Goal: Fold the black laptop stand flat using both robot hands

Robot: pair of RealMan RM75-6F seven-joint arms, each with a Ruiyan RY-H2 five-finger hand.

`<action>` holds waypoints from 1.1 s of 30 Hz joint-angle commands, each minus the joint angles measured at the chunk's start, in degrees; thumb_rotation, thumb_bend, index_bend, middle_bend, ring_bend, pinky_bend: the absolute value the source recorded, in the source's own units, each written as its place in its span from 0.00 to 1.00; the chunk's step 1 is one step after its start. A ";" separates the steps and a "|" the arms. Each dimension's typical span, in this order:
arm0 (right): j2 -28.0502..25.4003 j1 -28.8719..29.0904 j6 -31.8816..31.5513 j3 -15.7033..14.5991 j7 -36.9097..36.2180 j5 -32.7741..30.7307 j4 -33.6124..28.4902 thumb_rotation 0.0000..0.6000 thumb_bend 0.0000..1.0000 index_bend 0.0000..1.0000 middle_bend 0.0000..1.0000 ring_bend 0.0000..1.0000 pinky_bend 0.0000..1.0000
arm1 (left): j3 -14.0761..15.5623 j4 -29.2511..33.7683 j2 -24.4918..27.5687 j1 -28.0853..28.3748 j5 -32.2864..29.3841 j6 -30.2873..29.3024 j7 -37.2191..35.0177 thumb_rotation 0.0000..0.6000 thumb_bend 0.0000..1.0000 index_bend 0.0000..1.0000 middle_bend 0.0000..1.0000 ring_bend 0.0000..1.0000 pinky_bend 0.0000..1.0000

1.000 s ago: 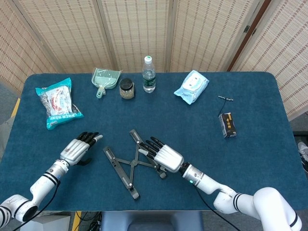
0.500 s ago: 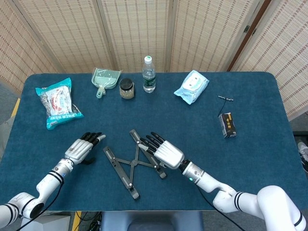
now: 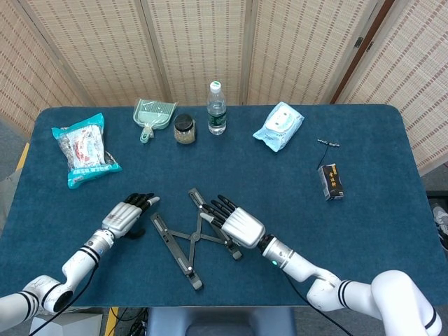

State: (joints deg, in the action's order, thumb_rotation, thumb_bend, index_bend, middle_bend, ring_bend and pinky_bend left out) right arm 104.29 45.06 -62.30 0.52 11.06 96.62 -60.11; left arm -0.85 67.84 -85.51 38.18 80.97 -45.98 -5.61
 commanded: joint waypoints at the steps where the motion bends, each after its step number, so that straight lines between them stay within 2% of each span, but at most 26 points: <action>1: 0.73 0.16 -0.13 -0.17 0.17 0.38 0.85 1.00 0.00 0.00 0.00 0.00 0.00 | -0.02 -0.36 -0.52 0.17 0.09 0.02 -0.36 1.00 0.33 0.00 0.00 0.00 0.00; 11: 2.97 0.37 -0.42 -0.71 -0.14 1.03 4.11 1.00 0.00 0.00 0.00 0.00 0.00 | -0.21 -0.85 -1.43 0.84 0.33 0.02 -0.62 1.00 0.33 0.00 0.00 0.00 0.00; 25: 1.05 -0.86 -1.53 -1.05 -1.60 0.50 4.05 1.00 0.00 0.00 0.00 0.00 0.00 | -0.16 -0.87 -1.79 1.12 -0.04 0.12 0.02 1.00 0.33 0.00 0.00 0.00 0.00; 33: 3.49 -0.31 -1.38 -1.15 -2.28 1.00 6.74 1.00 0.00 0.00 0.00 0.00 0.00 | -0.34 -0.91 -2.01 1.26 -0.43 0.17 0.21 1.00 0.33 0.00 0.00 0.00 0.00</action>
State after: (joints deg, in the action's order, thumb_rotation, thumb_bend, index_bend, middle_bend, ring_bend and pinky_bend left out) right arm 107.56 44.65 -63.60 -0.63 8.91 97.52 -53.59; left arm -1.18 66.94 -87.52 39.43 80.54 -45.81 -5.40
